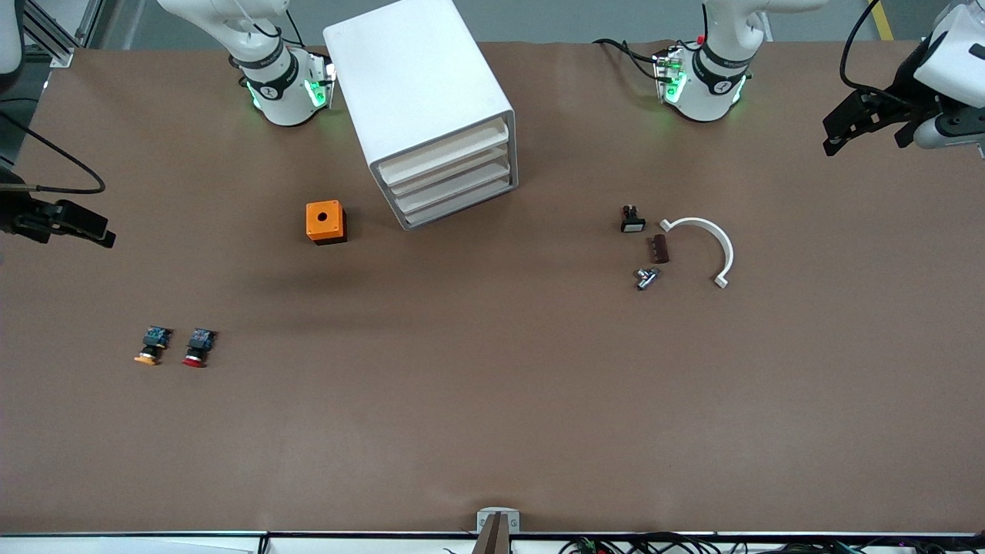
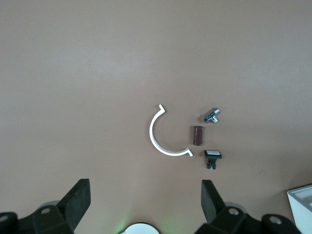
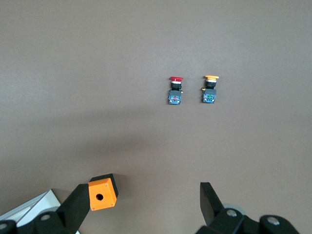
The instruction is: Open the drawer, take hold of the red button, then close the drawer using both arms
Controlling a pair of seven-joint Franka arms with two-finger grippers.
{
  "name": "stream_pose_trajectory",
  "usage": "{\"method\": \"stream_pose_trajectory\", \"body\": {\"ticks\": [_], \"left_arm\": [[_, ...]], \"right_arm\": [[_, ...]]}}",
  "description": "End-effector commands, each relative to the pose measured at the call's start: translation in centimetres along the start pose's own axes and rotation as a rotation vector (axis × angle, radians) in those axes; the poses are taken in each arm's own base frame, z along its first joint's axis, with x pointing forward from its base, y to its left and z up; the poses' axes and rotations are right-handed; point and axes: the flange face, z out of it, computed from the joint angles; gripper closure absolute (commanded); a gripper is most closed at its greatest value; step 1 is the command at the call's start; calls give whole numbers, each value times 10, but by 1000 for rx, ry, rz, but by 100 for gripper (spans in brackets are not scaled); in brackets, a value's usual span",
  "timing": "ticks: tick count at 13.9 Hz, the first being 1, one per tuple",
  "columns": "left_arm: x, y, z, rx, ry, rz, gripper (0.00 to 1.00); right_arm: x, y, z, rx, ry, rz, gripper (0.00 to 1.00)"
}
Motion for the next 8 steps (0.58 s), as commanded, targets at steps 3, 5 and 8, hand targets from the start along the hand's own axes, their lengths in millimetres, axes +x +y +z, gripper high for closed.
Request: {"method": "stream_pose_trajectory", "body": {"ticks": [3,5,8], "left_arm": [[-9,-1,3,-4,-46,23,0],[-16,-2,3,-3,-47,23,0],[-17,-3,6,-2,-38,23,0]], "right_arm": [[-10,5,-26,-28,-30,-3,0],[-20,5,-37,-15,-29,-1,0],[-36,3,-37,-11,-95,-3,0]]}}
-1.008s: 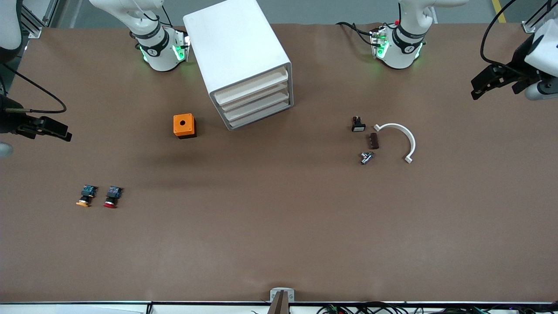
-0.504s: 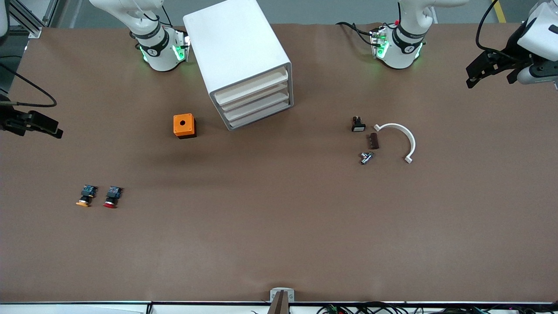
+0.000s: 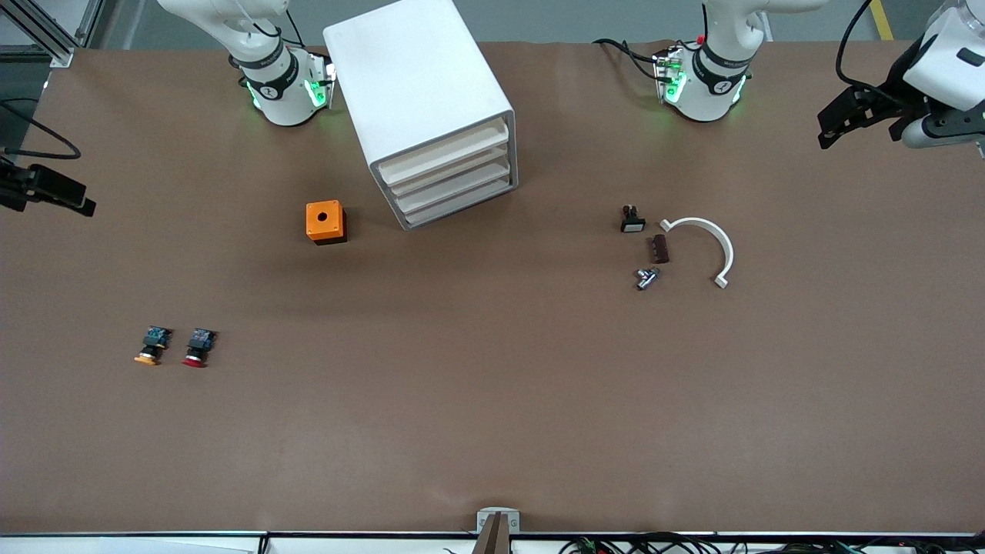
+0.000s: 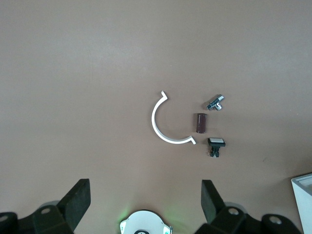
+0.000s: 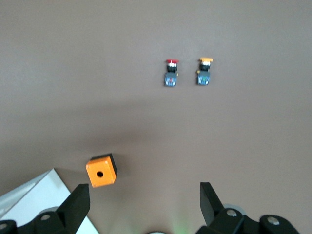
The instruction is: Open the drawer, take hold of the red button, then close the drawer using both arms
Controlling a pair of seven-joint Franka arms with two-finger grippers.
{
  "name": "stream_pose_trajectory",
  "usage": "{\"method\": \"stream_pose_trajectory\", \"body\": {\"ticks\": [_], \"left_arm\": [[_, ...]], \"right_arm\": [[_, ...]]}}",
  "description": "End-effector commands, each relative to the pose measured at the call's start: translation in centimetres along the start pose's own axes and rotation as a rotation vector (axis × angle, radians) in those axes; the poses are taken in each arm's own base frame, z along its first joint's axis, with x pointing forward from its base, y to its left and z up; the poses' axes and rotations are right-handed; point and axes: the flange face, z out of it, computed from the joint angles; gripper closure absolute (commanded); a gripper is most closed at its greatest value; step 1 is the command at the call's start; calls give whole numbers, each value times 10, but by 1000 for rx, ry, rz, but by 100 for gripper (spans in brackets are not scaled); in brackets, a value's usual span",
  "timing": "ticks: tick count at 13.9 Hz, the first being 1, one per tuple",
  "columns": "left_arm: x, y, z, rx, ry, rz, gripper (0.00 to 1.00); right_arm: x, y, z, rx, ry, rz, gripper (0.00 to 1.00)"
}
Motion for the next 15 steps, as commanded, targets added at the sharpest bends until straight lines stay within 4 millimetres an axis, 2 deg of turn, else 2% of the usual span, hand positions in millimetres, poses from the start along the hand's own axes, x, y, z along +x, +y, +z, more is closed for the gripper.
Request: {"method": "stream_pose_trajectory", "body": {"ticks": [1,6,9,15], "left_arm": [[-8,0,-4,-13,34,24,0],[4,0,-6,-14,86,19,0],[30,2,-9,-14,82,10,0],[36,6,-13,-16,90,13,0]], "right_arm": [[-17,2,-5,0,-23,-3,0],[-36,2,0,7,12,-7,0],[-43,-4,1,15,38,-18,0],[-50,1,7,32,109,-11,0]]}}
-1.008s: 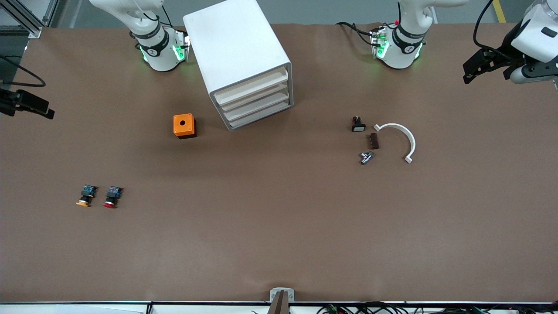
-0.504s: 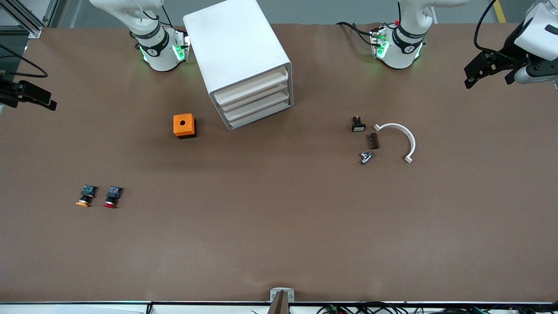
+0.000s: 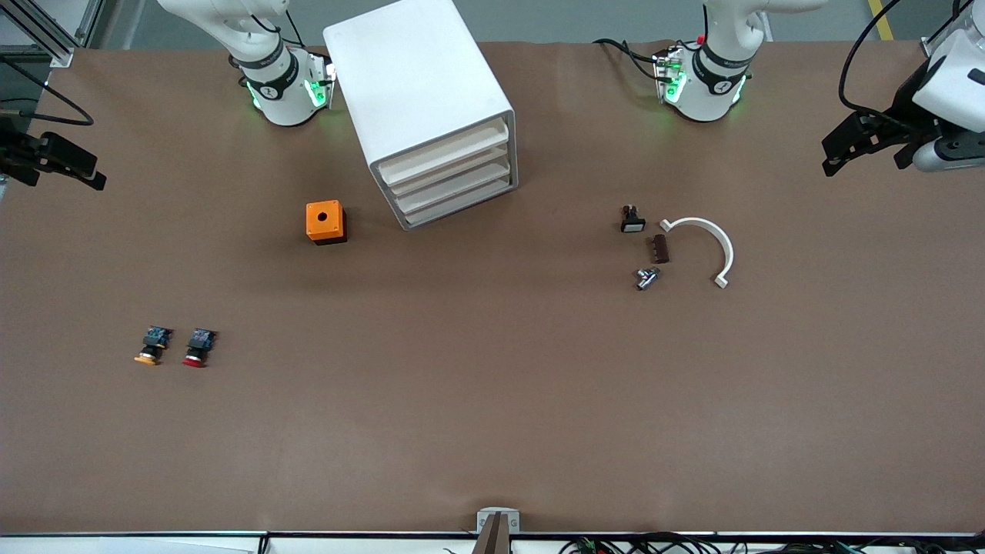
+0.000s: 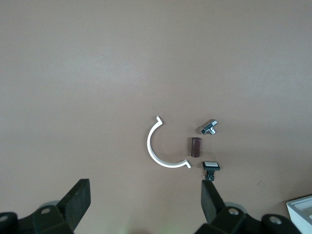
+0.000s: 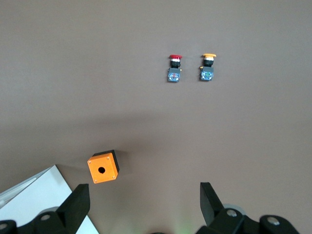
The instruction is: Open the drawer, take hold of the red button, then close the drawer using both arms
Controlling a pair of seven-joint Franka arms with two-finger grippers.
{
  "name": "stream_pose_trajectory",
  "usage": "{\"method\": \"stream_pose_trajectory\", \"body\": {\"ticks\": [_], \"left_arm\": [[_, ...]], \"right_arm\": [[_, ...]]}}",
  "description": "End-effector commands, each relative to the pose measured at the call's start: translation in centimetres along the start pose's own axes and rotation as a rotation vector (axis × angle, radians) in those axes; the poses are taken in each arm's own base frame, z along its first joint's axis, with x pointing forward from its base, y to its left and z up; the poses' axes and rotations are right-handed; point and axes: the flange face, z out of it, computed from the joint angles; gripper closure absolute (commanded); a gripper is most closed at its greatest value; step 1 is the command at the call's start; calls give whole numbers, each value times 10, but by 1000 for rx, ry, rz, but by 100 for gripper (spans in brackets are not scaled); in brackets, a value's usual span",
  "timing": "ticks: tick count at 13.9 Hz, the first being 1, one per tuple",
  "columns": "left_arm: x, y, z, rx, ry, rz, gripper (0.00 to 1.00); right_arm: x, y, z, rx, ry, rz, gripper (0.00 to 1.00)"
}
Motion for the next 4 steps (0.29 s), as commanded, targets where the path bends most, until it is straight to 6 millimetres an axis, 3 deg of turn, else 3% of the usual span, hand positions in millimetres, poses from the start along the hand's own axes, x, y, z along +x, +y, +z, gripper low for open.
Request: {"method": "stream_pose_trajectory", "body": {"ticks": [1,4], "left_arm": [[4,0,-7,0,10,13,0],[3,0,-5,2,-2,13,0]], "right_arm": [[-13,2,0,18,38,-12,0],[-11,3,-3,17,58,-13,0]]}}
